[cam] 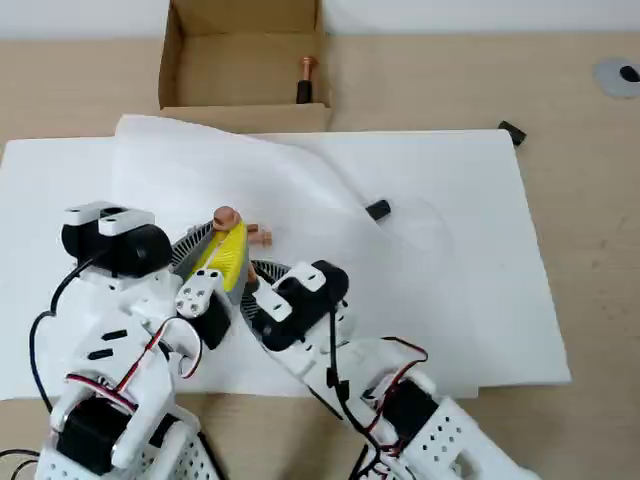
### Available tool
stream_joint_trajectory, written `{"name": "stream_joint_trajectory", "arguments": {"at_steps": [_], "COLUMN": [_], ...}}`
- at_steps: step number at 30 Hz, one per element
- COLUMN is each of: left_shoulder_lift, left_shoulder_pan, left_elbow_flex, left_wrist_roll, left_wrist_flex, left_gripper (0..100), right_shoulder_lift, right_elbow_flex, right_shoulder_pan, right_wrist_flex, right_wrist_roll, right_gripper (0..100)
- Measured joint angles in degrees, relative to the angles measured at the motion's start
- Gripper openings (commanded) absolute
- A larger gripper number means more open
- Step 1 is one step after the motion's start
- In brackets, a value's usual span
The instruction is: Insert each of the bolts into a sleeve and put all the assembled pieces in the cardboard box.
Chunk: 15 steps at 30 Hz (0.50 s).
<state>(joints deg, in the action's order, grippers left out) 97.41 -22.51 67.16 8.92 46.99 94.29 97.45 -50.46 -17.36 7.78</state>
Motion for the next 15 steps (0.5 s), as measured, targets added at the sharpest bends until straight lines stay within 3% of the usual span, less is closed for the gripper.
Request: {"name": "stream_joint_trajectory", "arguments": {"at_steps": [15], "left_shoulder_lift": [-0.35], "left_shoulder_pan": [4.75], "left_elbow_flex": [0.53], "left_wrist_roll": [-1.32], "left_wrist_flex": [-2.81], "left_gripper": [1], "right_shoulder_lift": [0.0], "right_elbow_flex": [0.0], "right_shoulder_pan": [-0.09], "right_wrist_flex": [0.09], "right_wrist_roll": [0.0], "right_gripper": [0.9]}}
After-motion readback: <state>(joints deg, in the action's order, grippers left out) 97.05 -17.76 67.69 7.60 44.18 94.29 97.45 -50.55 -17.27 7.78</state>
